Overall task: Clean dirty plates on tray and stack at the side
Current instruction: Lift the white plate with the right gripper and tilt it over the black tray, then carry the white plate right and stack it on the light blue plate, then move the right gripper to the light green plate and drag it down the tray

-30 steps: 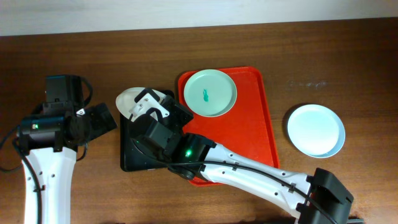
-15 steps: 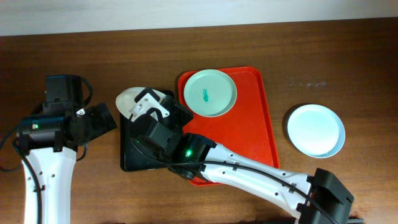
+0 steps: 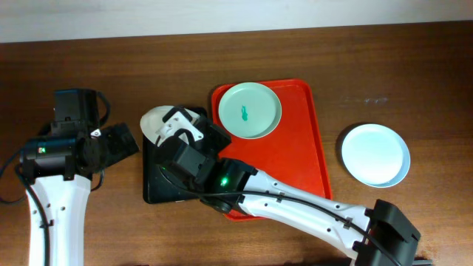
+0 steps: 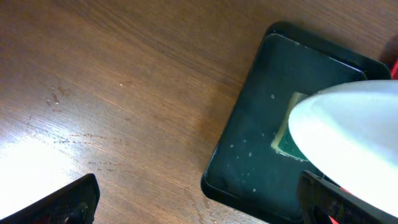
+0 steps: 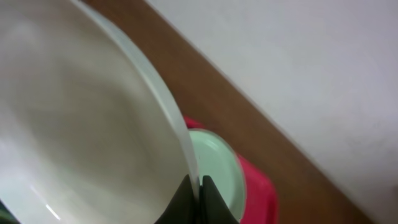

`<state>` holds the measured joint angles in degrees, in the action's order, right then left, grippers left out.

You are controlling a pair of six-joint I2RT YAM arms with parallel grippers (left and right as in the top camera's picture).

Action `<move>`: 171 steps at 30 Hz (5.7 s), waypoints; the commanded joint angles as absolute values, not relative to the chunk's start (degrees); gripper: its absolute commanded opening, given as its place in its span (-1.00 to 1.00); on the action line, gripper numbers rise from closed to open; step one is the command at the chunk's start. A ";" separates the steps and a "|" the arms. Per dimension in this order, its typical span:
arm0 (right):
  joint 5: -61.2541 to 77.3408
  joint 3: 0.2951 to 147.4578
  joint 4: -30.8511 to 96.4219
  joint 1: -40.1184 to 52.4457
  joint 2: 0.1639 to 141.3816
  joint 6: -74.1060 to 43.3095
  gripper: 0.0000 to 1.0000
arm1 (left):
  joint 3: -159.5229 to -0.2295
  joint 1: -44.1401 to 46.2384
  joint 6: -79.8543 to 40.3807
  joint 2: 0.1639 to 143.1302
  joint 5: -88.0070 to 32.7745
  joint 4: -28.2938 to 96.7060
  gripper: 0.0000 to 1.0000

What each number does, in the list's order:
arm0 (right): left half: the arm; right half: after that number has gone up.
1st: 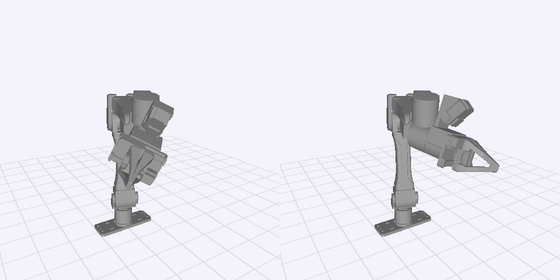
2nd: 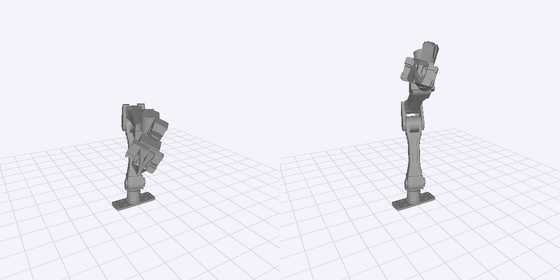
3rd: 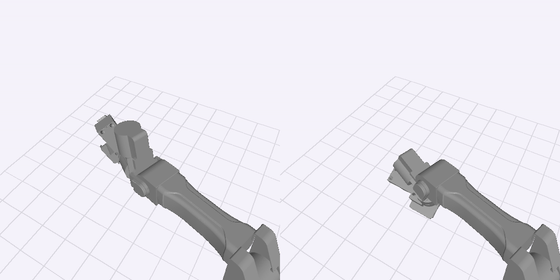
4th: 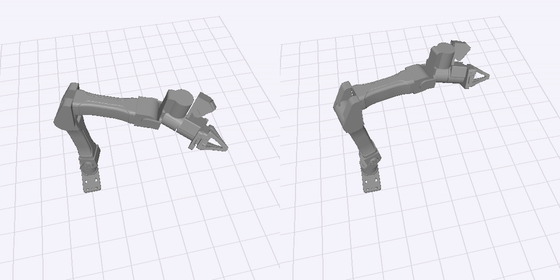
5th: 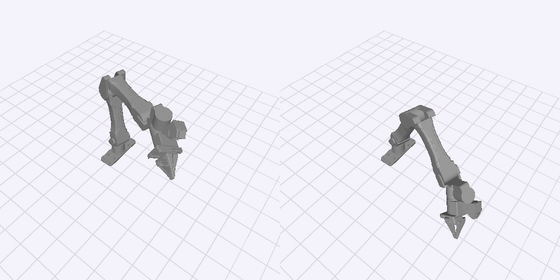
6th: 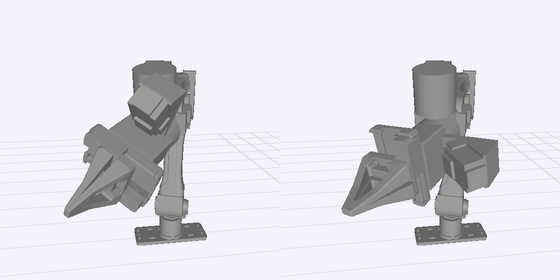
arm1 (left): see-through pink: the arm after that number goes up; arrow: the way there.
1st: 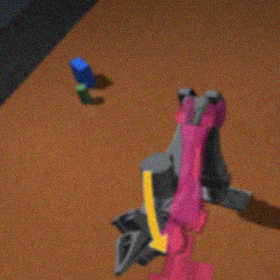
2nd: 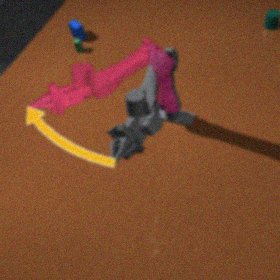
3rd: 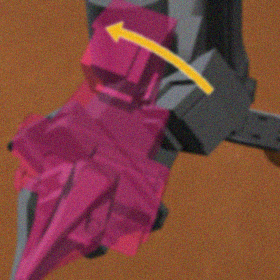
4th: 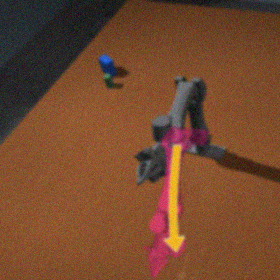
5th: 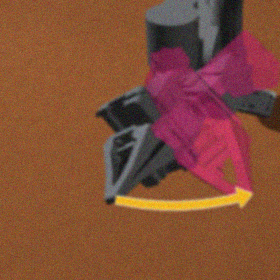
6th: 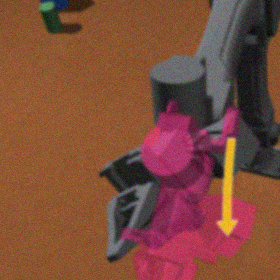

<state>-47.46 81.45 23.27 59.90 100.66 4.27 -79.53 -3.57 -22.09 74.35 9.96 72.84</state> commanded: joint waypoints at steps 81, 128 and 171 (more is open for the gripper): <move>19.49 75.22 61.87 -6.00 81.47 -12.23 -0.14 | -80.18 -3.92 -22.22 73.80 10.79 72.75 0.99; 4.12 75.22 68.07 13.96 110.06 -13.78 -0.91 | -80.20 -3.92 -22.20 73.80 10.76 72.75 0.99; 5.39 75.90 70.57 16.53 70.54 -19.99 -0.23 | -63.31 15.88 -16.43 107.72 5.45 41.95 -0.64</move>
<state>5.41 75.94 70.37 16.64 70.15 -20.56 -63.68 15.86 -16.67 104.09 2.00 43.27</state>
